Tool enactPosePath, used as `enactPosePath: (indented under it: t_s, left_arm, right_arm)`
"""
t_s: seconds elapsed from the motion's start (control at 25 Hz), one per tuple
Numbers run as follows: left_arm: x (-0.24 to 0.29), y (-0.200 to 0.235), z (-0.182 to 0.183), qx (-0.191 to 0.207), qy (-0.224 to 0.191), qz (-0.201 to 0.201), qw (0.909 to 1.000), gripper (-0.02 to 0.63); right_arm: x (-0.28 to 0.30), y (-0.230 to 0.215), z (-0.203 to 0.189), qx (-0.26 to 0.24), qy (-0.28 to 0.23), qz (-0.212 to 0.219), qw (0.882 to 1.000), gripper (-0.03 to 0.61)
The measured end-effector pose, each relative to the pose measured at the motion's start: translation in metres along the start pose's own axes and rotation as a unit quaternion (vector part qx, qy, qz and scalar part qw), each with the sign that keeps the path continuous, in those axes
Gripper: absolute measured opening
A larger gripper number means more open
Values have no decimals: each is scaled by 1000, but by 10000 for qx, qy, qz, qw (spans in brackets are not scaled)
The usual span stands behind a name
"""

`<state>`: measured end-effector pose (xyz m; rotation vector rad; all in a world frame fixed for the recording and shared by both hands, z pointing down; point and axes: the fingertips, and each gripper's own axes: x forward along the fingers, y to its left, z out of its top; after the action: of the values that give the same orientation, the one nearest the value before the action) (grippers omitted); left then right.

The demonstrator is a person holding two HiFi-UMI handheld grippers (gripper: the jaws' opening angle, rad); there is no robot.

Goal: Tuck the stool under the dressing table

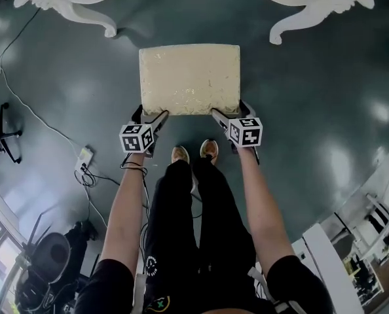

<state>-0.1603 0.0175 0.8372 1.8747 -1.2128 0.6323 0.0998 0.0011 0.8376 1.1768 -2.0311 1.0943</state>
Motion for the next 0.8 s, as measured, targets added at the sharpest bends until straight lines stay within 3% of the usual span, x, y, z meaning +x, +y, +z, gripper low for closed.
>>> enactPosePath:
  t_s: [0.44, 0.8]
  left_arm:
    - [30, 28, 53, -3, -160, 134, 9998, 463]
    - [50, 34, 81, 183, 27, 110, 9998, 463]
  right_arm:
    - [32, -8, 51, -1, 1, -377, 9993, 495]
    - [45, -16, 84, -191, 71, -743, 9970, 474]
